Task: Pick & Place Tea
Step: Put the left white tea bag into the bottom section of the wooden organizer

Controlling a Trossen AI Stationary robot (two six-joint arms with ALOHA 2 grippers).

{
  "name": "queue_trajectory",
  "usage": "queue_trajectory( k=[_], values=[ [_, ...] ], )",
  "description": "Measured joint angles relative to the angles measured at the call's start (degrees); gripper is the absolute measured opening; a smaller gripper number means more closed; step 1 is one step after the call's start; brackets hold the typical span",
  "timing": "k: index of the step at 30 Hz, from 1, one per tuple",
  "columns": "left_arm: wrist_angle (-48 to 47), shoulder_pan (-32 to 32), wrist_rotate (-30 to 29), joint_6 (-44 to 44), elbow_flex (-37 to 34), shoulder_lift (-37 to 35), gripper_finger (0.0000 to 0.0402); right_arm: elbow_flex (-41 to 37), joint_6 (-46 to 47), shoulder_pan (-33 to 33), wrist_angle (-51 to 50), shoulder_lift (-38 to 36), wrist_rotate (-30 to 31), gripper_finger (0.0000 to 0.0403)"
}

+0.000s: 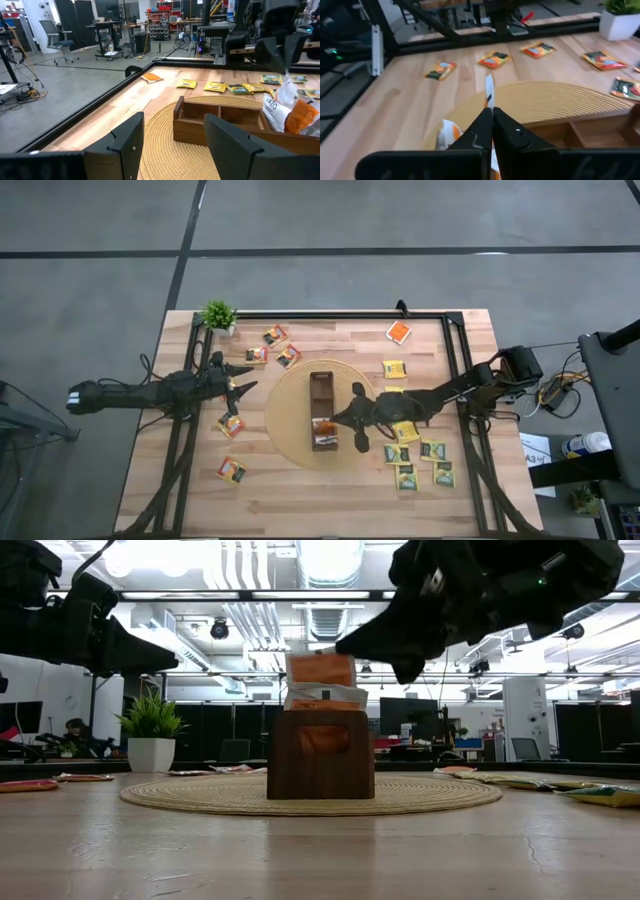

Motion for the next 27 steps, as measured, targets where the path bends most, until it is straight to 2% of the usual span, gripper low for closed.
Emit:
queue_trajectory(
  k=[11, 17, 27],
  values=[
    [0.0, 0.0, 0.0, 0.0, 0.0, 0.0, 0.0202, -1.2, -0.8, 3.0, 4.6, 1.3, 4.2, 0.0008],
    [0.0, 0.0, 0.0, 0.0, 0.0, 0.0, 0.0202, -1.3, -0.4, 3.2, 9.8, 6.1, 4.3, 0.0008],
    [0.0, -0.1, 0.0, 0.0, 0.0, 0.0, 0.0202, -1.7, 2.0, 2.7, 9.4, 6.4, 4.4, 0.0008]
  ],
)
